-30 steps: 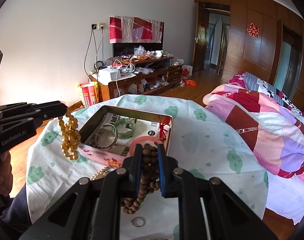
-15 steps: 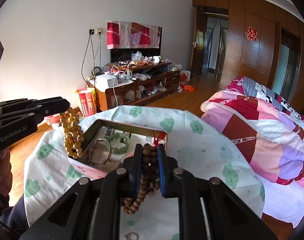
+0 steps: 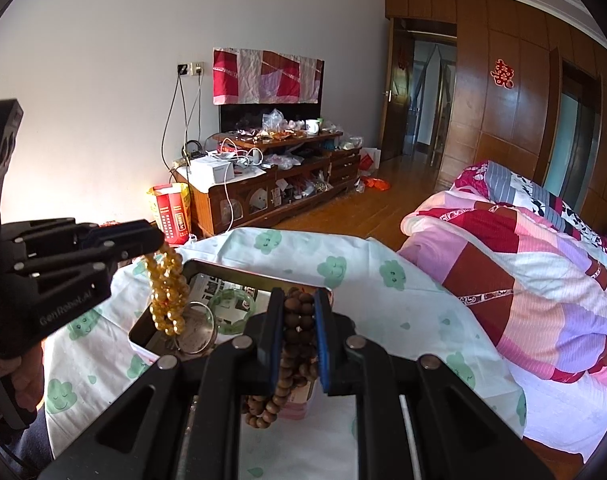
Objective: Organize jewelry
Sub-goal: 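Lift both bead bracelets and carry them over the pink tin, then open both tools to drop the bead bracelets into the tin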
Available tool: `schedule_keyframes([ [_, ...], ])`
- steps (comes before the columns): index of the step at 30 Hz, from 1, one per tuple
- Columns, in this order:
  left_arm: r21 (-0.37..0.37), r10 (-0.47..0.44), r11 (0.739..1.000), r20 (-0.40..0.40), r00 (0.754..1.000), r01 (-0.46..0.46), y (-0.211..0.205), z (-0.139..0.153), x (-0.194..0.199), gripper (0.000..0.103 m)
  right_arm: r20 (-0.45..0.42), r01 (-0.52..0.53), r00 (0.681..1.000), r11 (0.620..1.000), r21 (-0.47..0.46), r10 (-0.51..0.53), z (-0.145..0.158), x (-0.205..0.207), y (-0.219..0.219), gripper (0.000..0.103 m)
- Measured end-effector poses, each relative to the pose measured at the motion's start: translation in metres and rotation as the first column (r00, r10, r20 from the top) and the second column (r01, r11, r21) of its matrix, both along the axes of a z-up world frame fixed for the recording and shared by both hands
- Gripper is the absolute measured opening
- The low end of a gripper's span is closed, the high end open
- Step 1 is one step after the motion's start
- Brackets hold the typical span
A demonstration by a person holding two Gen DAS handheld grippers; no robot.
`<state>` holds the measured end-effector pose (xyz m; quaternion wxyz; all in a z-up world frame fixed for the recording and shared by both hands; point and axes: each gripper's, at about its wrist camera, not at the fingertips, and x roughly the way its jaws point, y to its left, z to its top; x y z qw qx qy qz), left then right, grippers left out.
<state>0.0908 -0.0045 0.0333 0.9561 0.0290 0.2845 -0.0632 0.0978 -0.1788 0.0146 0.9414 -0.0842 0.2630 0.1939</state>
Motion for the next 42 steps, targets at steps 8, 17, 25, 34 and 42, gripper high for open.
schedule_keyframes([
  [8,0.004,0.011,1.0,-0.033,0.999,-0.011,0.003,-0.012,0.013,0.01,-0.01,-0.004,1.0,1.0,0.0,0.004,0.001,0.015,0.007,0.017],
  [17,0.005,0.011,1.0,-0.081,0.997,-0.011,0.003,-0.029,0.029,0.01,-0.065,-0.006,0.998,1.0,-0.012,0.005,-0.018,0.042,0.019,0.017],
  [25,0.017,0.022,1.0,-0.115,0.993,-0.02,0.009,-0.042,0.045,0.01,-0.099,-0.018,0.995,0.999,-0.047,0.014,-0.034,0.059,0.031,0.017],
  [34,0.019,0.026,1.0,-0.146,0.989,-0.023,0.012,-0.052,0.057,0.01,-0.125,-0.026,0.992,0.996,-0.086,0.015,-0.045,0.072,0.041,0.017],
  [42,0.099,0.05,0.994,-0.143,0.988,-0.037,0.002,-0.057,0.053,0.059,-0.149,-0.029,0.989,0.992,-0.126,0.01,-0.056,0.078,0.044,0.028],
])
